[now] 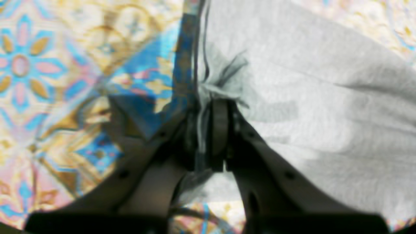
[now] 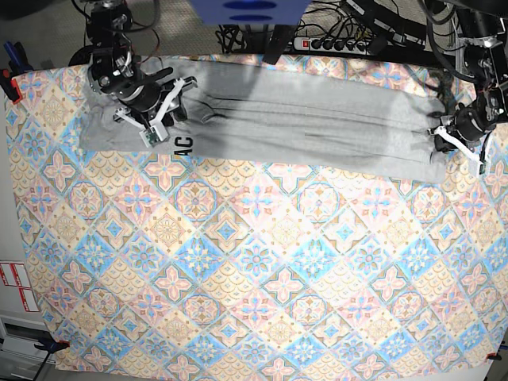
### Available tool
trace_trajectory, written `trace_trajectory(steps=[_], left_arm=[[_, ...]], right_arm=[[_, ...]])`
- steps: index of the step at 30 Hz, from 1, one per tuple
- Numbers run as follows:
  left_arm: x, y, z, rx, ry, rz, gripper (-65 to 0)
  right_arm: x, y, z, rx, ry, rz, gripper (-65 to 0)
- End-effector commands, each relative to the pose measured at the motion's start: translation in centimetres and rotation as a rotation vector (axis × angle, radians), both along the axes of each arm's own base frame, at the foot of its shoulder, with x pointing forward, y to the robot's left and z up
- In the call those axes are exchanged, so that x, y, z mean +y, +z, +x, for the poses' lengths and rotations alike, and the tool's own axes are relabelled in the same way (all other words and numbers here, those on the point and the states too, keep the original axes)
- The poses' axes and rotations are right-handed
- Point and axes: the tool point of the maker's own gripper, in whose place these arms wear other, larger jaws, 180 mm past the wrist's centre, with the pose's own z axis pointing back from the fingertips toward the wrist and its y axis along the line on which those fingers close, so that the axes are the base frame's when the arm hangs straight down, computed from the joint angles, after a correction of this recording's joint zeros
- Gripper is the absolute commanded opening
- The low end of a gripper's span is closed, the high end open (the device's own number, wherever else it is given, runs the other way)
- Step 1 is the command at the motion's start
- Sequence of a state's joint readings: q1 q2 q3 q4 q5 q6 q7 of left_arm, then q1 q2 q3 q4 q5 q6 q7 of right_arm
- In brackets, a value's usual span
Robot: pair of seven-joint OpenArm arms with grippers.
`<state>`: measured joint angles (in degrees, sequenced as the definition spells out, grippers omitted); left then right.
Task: Fold the T-shirt properly
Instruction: 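Grasp the opposite end of the folded band with the left gripper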
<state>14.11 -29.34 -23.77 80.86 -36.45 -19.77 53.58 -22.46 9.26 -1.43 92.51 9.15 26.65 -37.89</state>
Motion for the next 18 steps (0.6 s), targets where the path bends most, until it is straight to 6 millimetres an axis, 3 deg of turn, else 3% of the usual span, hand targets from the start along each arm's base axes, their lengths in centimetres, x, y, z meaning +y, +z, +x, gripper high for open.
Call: trace_trajectory(steps=[1,6,11,15,18], left_arm=[[1.6,1.8,1.2,-0.049,0.0,0.042,-65.0],[3.4,3.4,1.8,-0.09,0.039,0.066,-65.0],[3.2,3.8,1.9,-0.095,0.029,0.066,-65.0],[0.2,5.0,1.0,-0.127,-0.052,0.082,-65.0],[-4.5,6.6,0.8,-0.182,-0.16,0.072,-65.0]], right_arm=[[0.3,1.5,1.2,-0.059,0.013,0.0,-47.4],[2.2,4.6,2.8,-0.158,0.064,0.02,-47.4],[2.4,5.4,3.1,-0.18,0.068,0.022,-47.4],[2.0,5.5,3.2,-0.184,0.058,0.018,-47.4],[2.0,5.5,3.2,-0.184,0.059,0.016,-47.4]])
